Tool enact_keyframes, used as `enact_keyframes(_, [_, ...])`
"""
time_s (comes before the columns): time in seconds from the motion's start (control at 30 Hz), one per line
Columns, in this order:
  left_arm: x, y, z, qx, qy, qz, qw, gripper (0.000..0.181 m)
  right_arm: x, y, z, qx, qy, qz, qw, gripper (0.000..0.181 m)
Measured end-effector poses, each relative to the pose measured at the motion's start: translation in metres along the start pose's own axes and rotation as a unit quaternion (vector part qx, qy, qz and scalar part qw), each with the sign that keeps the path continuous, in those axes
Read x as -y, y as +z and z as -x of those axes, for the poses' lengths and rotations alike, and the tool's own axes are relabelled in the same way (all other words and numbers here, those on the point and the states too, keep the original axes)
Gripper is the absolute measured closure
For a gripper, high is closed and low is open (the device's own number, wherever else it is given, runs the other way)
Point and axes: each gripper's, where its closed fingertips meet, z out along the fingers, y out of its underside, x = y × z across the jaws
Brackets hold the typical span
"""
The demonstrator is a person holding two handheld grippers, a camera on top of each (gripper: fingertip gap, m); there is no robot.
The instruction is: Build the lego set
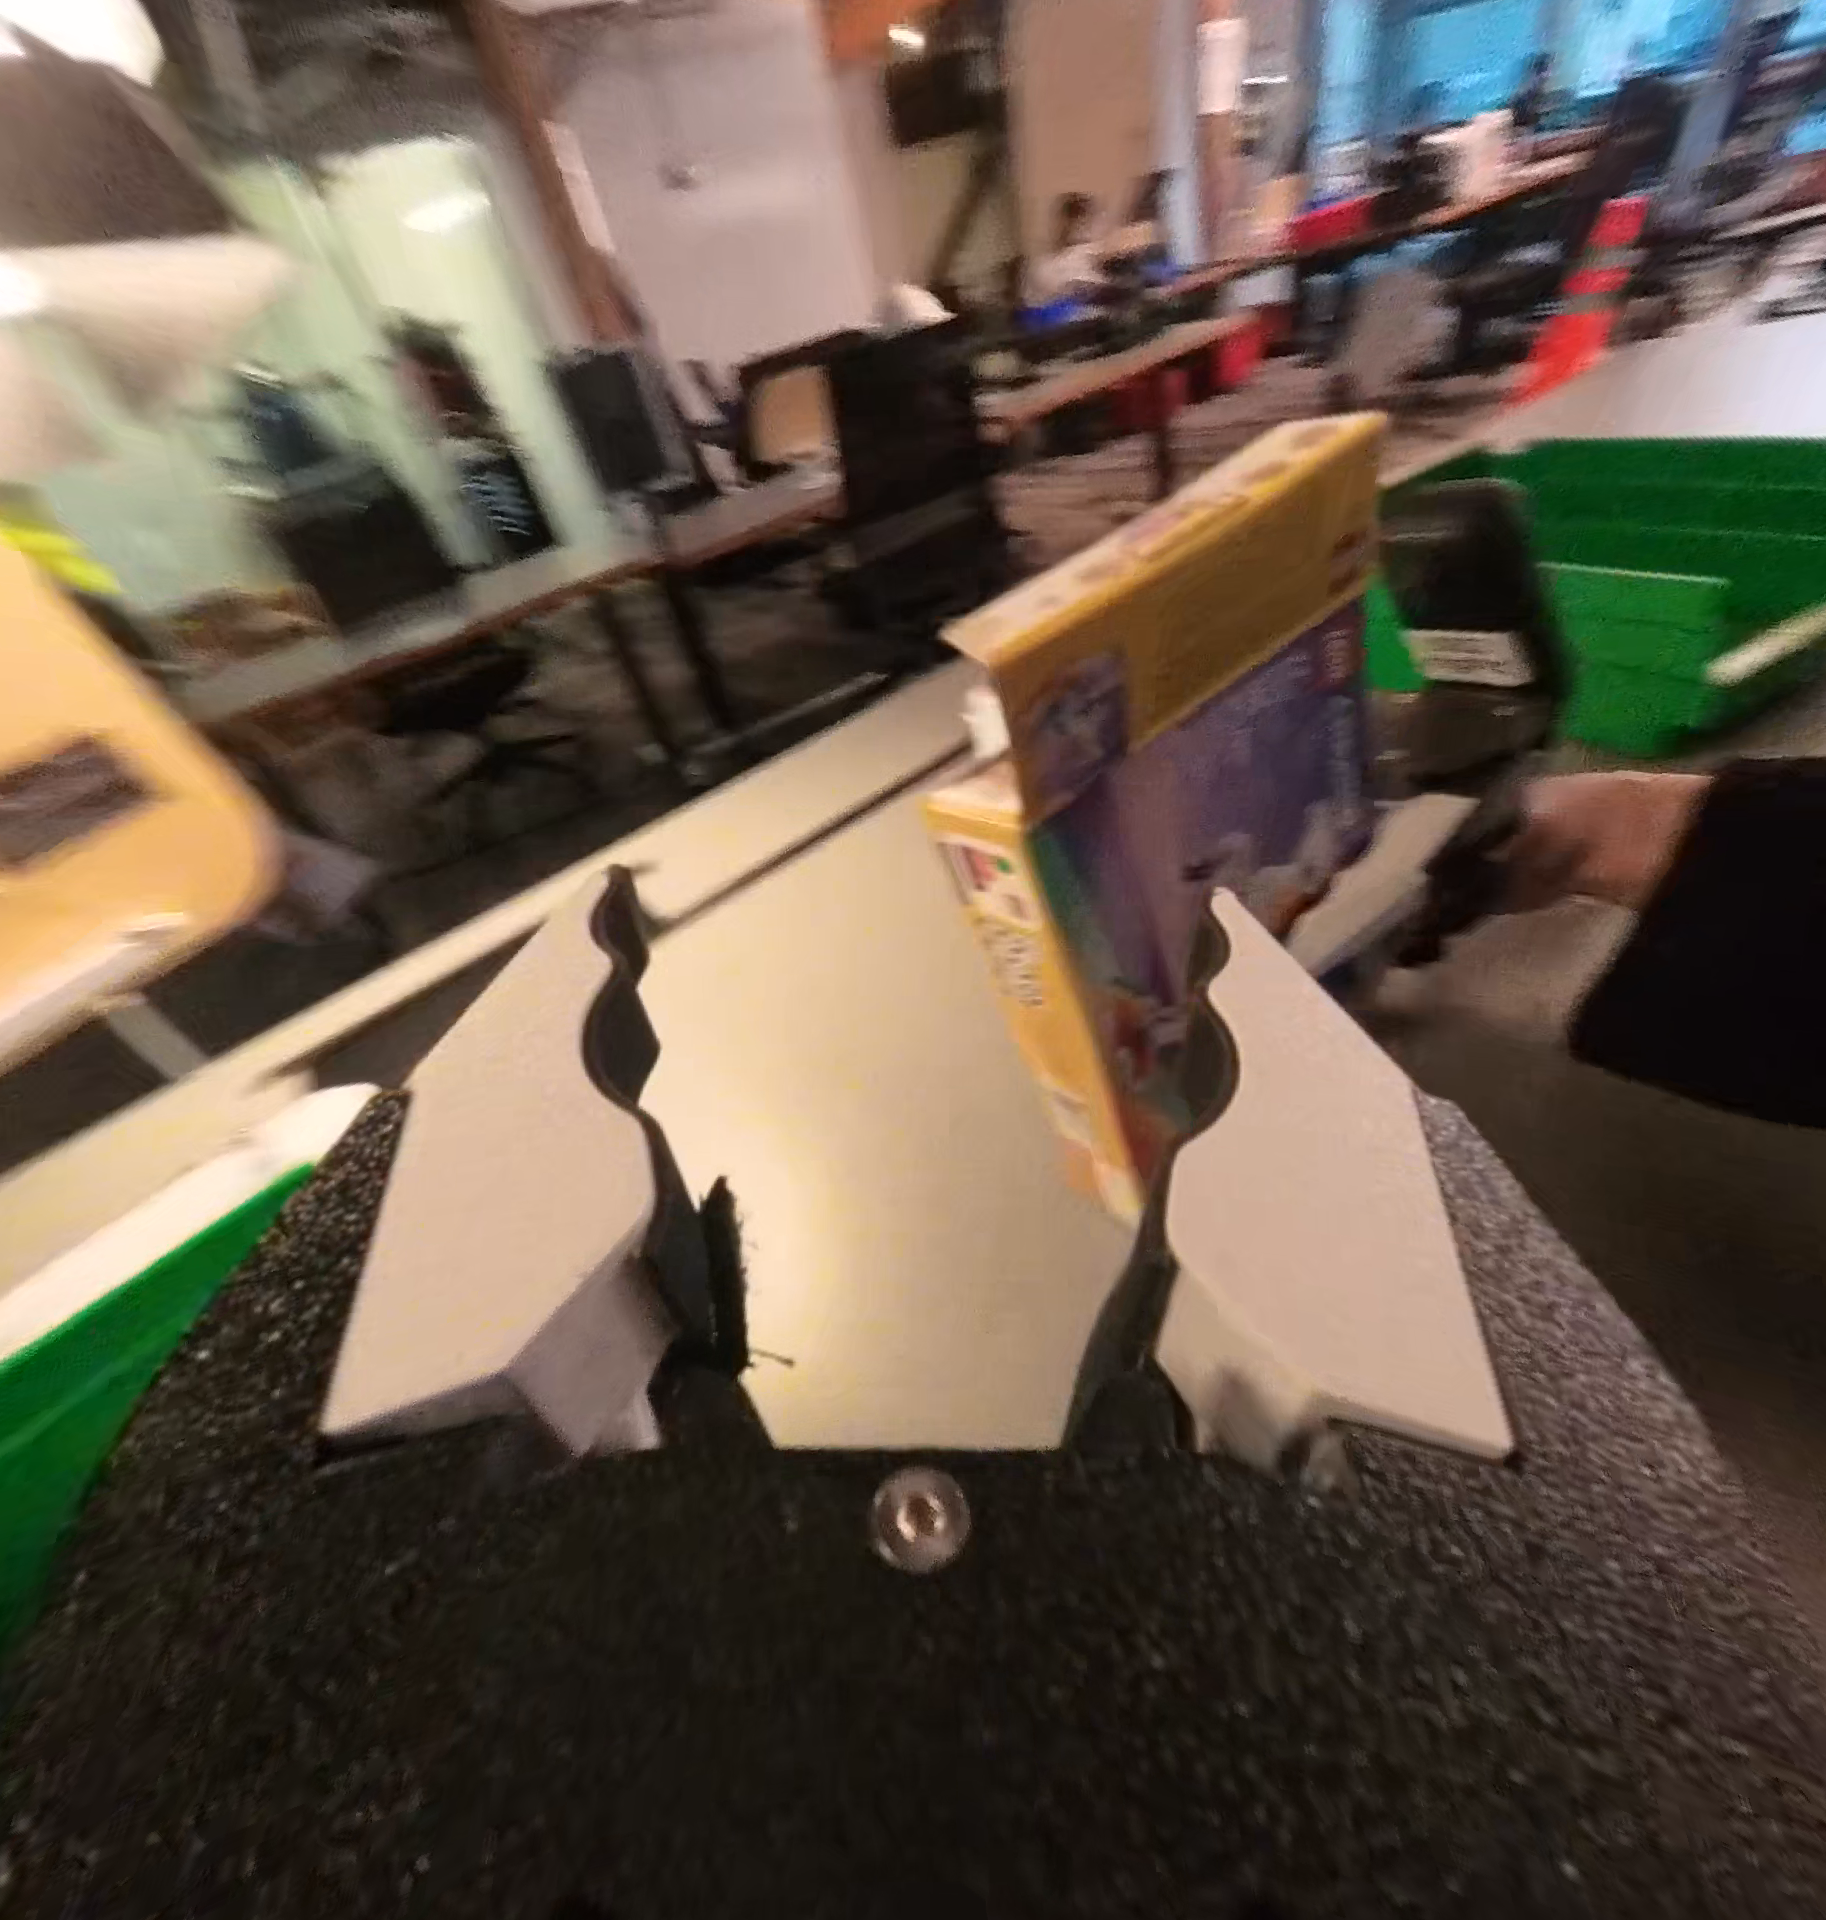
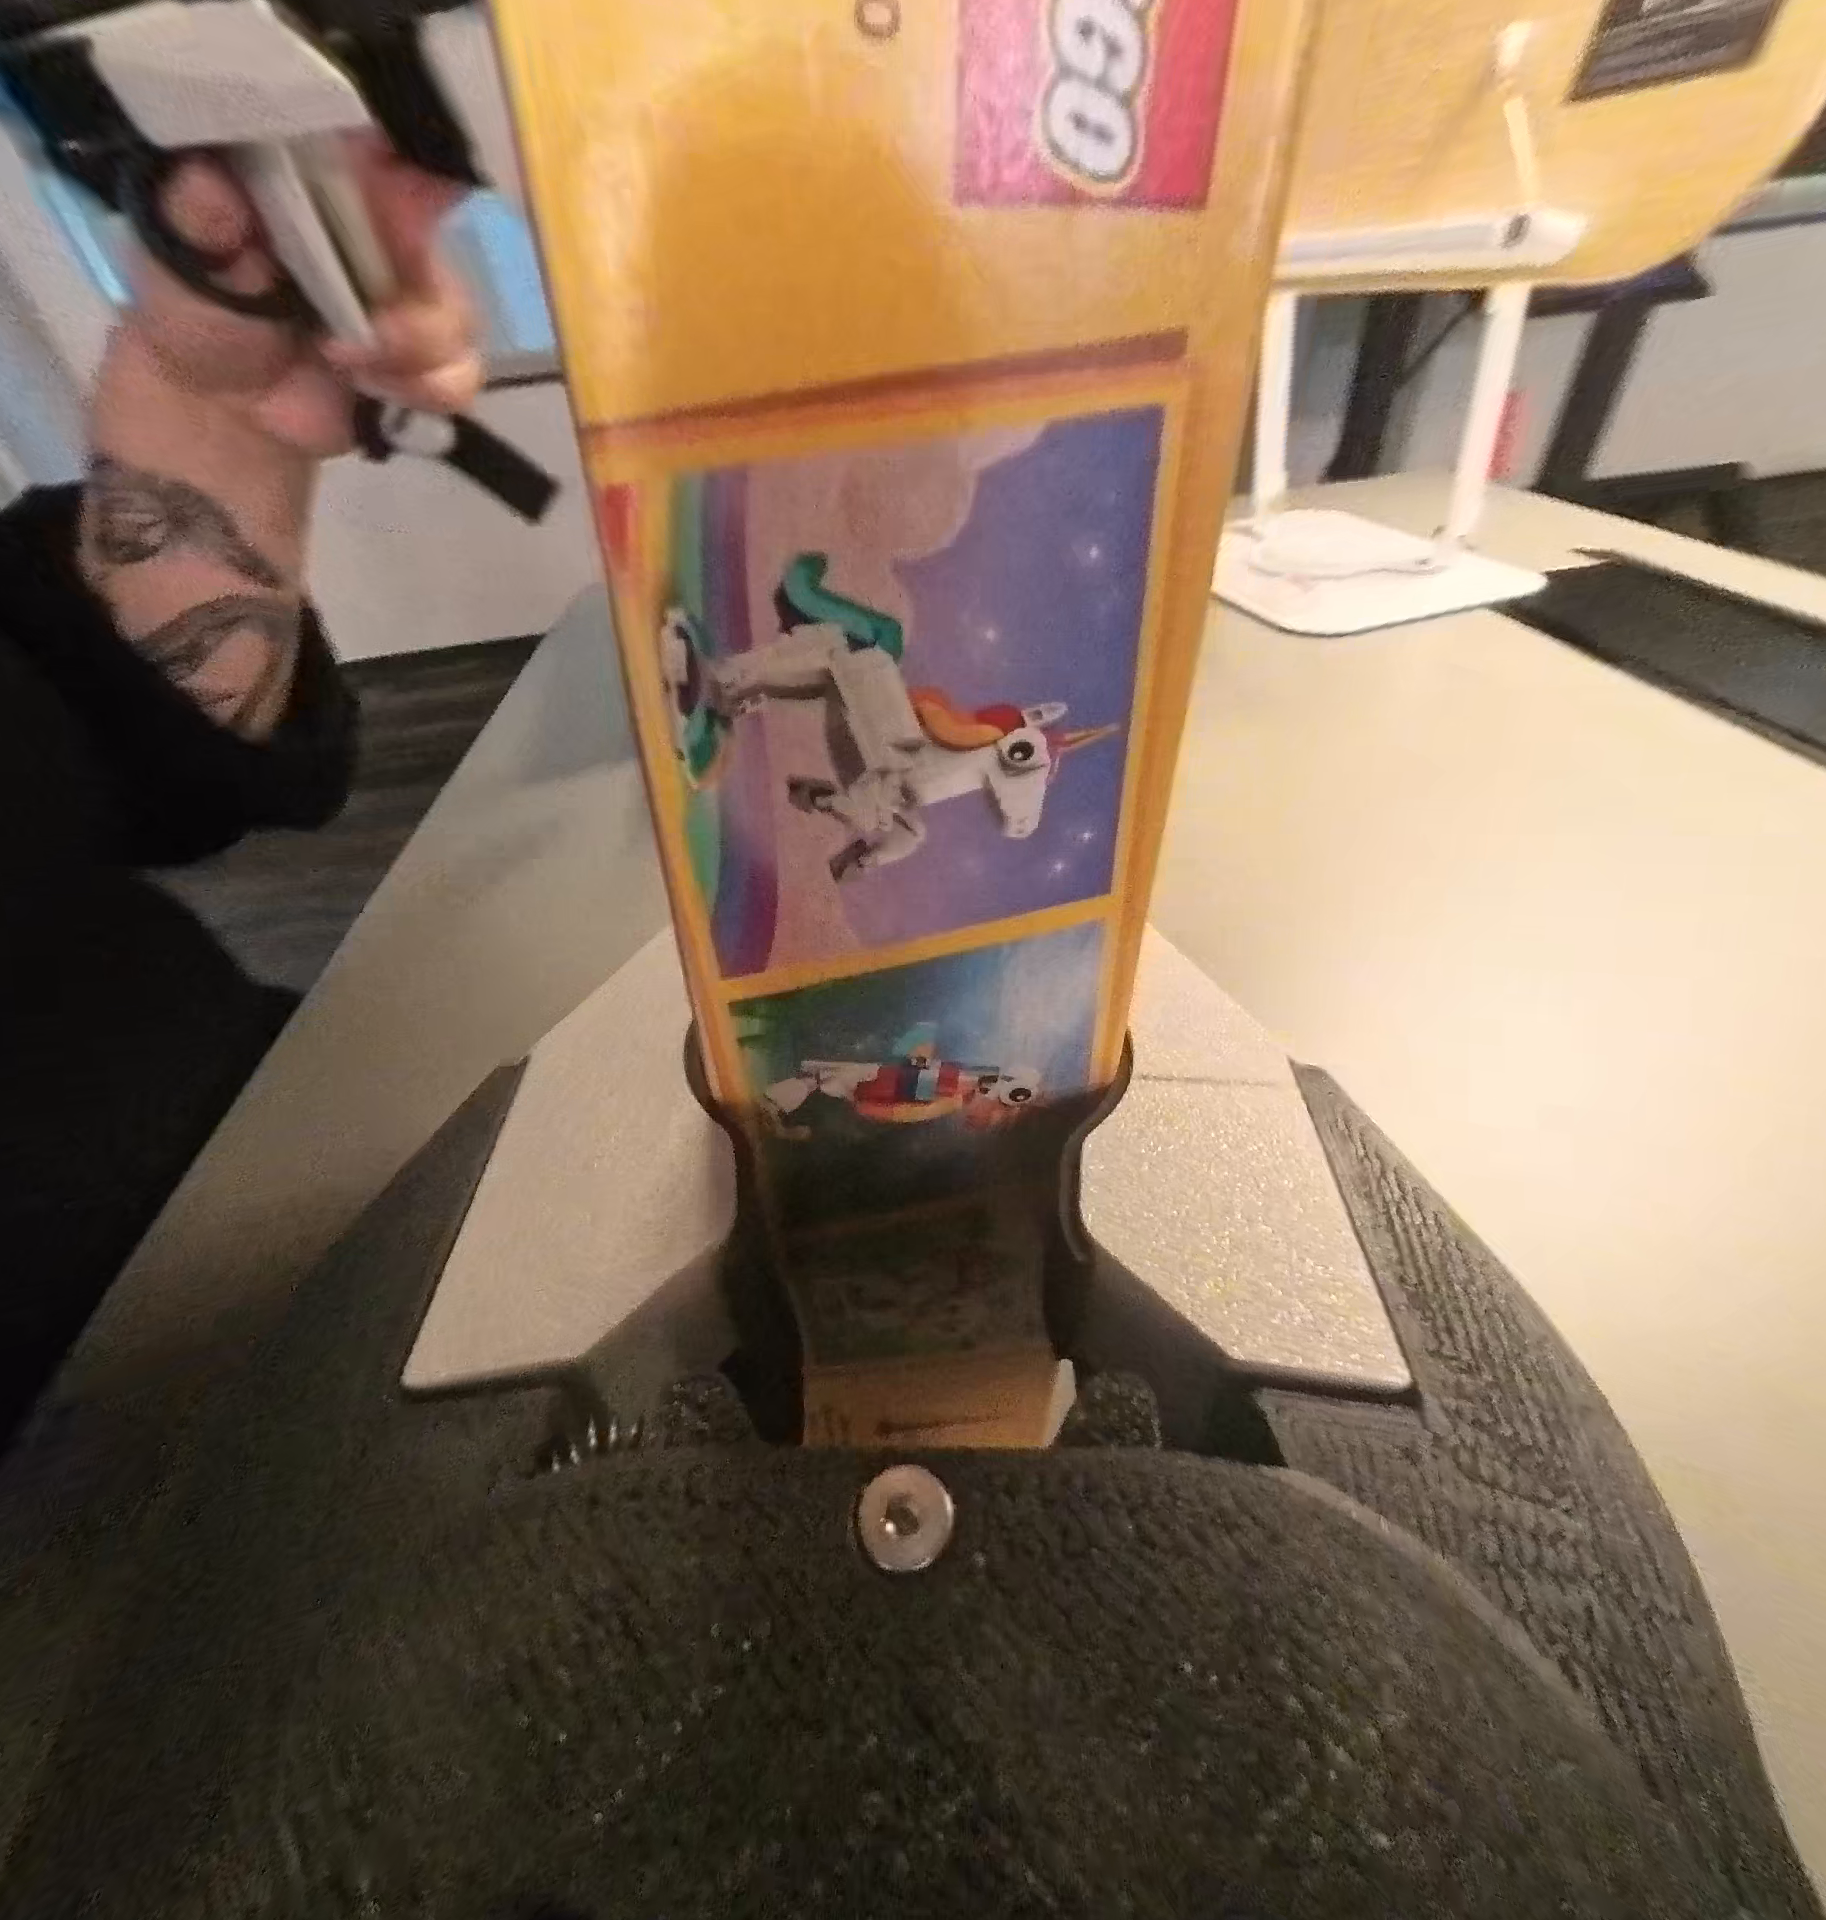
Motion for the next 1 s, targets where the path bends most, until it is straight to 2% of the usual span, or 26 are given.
enact_keyframes(0.17, [-0.048,0.076,-0.045,-0.172,-0.101,0.034,0.979,0.072,-0.006,-0.009,0.01,0.059,-0.005,-0.006,0.998,0.119])
enact_keyframes(0.3, [-0.057,0.097,-0.06,-0.216,-0.098,-0.009,0.971,0.082,-0.016,-0.012,0.004,0.035,-0.039,0.032,0.998,0.117])
enact_keyframes(0.37, [-0.061,0.098,-0.068,-0.235,-0.107,-0.011,0.966,0.083,-0.016,-0.017,-0.002,-0.003,-0.054,0.036,0.998,0.112])
enact_keyframes(0.47, [-0.068,0.096,-0.074,-0.242,-0.098,-0.006,0.965,0.086,-0.012,-0.035,-0.013,-0.084,-0.041,0.018,0.996,0.086])
enact_keyframes(0.53, [-0.07,0.092,-0.076,-0.247,-0.103,-0.006,0.963,0.086,-0.009,-0.057,-0.025,-0.173,-0.011,0.003,0.985,0.075])
enact_keyframes(0.6, [-0.073,0.09,-0.077,-0.253,-0.113,-0.002,0.961,0.085,-0.003,-0.088,-0.03,-0.298,0.014,-0.025,0.954,0.063])
enact_keyframes(0.63, [-0.076,0.089,-0.078,-0.256,-0.117,0.001,0.96,0.085,0.0,-0.103,-0.024,-0.351,0.022,-0.045,0.935,0.07])
enact_keyframes(0.67, [-0.078,0.087,-0.079,-0.262,-0.122,0.004,0.957,0.085,0.006,-0.112,-0.009,-0.381,0.027,-0.081,0.921,0.084])
enact_keyframes(0.7, [-0.081,0.086,-0.082,-0.269,-0.129,0.006,0.955,0.084,0.013,-0.114,0.009,-0.394,0.037,-0.125,0.91,0.101])
enact_keyframes(0.77, [-0.084,0.082,-0.089,-0.287,-0.138,0.012,0.948,0.084,0.014,-0.101,0.036,-0.384,0.067,-0.167,0.906,0.115])
enact_keyframes(0.87, [-0.086,0.073,-0.102,-0.312,-0.141,0.022,0.939,0.084,0.007,-0.072,0.045,-0.346,0.092,-0.148,0.922,0.114])
enact_keyframes(1.0, [-0.081,0.054,-0.121,-0.344,-0.151,0.024,0.926,0.082,0.011,-0.05,0.035,-0.291,0.103,-0.141,0.94,0.094])
